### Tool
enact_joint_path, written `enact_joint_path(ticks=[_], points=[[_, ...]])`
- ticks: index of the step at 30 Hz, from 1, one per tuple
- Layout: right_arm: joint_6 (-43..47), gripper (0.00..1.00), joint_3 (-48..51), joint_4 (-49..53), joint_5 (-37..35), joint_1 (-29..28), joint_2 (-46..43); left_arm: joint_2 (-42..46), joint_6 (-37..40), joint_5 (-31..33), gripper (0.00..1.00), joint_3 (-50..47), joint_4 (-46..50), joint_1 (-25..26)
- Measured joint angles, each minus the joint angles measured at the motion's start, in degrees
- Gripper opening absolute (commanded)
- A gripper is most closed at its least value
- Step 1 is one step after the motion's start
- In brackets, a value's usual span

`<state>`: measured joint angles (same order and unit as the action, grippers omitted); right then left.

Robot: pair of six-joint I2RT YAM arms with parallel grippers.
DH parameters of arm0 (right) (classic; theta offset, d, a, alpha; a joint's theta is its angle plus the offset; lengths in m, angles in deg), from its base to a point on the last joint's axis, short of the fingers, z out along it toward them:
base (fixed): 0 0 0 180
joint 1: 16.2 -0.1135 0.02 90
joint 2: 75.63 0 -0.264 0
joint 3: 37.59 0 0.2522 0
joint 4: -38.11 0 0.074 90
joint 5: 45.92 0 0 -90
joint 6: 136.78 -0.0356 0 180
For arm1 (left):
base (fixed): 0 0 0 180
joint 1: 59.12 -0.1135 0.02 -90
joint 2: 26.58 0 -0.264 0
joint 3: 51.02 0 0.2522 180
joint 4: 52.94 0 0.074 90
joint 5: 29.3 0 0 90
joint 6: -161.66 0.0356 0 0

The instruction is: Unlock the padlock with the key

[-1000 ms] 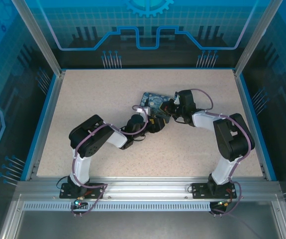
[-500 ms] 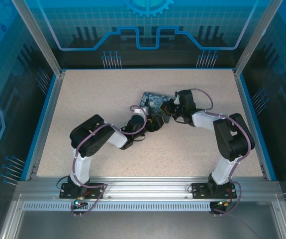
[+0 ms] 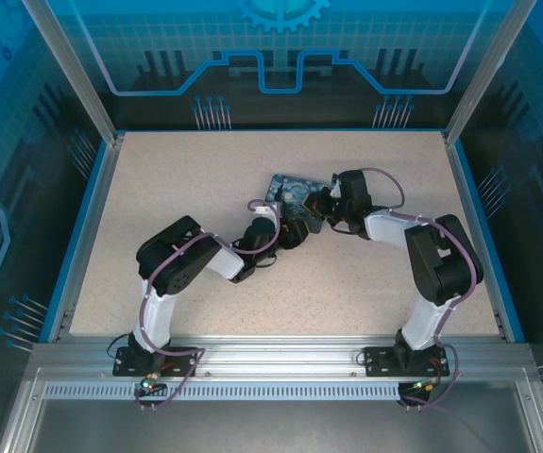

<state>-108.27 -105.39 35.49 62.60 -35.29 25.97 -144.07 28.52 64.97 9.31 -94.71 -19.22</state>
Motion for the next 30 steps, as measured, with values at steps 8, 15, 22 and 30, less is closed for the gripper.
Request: enact_joint_path(ticks=[8, 15, 22, 30], points=[[0.0, 0.00, 0.0, -0.3, 0.2, 0.0, 0.3, -0.7, 0.2, 2.0, 0.48, 1.0, 1.4, 0.0], [-0.2, 0.00, -0.1, -0.9, 0.1, 0.0, 0.4, -1.2, 0.2, 3.1, 0.44, 1.6, 1.9, 0.0], [-0.3, 0.00, -0.1, -1.2, 0.2, 0.1, 0.6, -1.6, 0.2, 3.6, 0.37, 1.7, 1.8, 0.0], [-0.4, 0.00, -0.1, -1.3, 0.2, 0.2, 0.7, -2.1, 0.2, 4.3, 0.29, 1.7, 1.7, 0.0]])
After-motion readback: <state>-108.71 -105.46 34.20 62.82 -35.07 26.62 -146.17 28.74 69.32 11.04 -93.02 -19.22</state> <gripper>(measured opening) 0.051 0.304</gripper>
